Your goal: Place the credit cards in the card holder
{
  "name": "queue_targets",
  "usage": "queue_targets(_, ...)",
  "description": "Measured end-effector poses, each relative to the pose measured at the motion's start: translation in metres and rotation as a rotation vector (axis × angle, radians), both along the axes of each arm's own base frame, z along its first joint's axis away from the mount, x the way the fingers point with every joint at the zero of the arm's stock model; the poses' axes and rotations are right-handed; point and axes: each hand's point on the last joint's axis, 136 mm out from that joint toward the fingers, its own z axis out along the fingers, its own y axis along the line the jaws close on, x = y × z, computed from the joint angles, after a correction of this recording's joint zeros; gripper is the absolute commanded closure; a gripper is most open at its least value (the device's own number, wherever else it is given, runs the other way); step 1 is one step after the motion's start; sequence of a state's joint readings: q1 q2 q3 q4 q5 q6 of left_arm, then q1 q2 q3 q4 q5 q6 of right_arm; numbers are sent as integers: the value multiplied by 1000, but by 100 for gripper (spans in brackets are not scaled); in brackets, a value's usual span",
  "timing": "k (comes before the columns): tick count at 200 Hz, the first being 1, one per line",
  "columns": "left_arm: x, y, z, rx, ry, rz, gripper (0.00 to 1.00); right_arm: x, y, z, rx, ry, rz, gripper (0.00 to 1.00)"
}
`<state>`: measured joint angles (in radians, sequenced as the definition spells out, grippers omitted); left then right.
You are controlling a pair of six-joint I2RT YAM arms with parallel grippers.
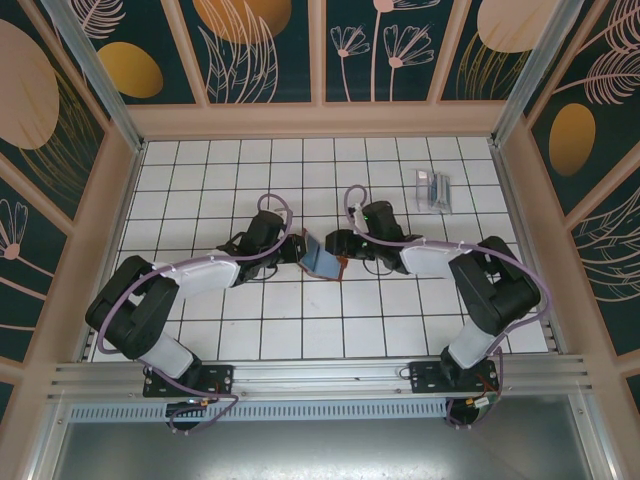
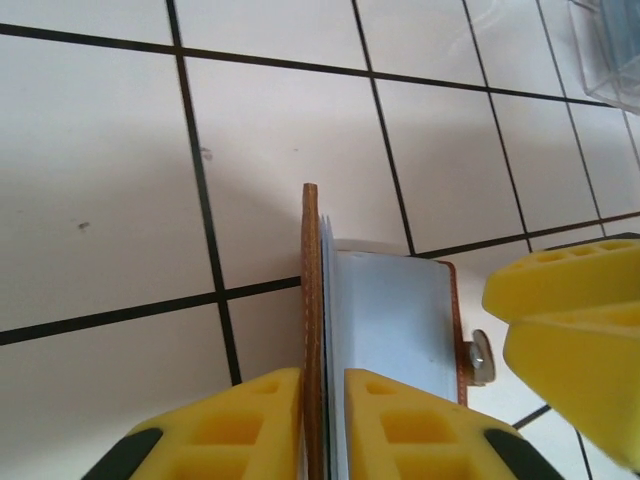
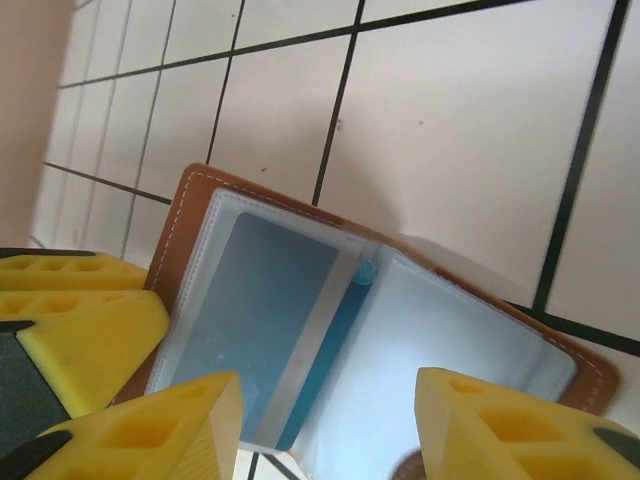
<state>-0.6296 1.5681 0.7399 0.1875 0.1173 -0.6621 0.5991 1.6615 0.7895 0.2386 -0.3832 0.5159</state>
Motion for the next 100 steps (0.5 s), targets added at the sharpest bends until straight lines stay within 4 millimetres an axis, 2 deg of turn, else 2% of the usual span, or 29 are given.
queue_targets(41,0,6,-4,26,17,30,91,-3,4,-13,-231,-55,-58,48)
queue_targets(82,0,6,-4,24,20,32,93,-2,-15,-21,-411,-99,-148,49)
queue_targets(100,0,5,-4,20,23,31,93,-1,-23,-22,-455,-104,-173,54)
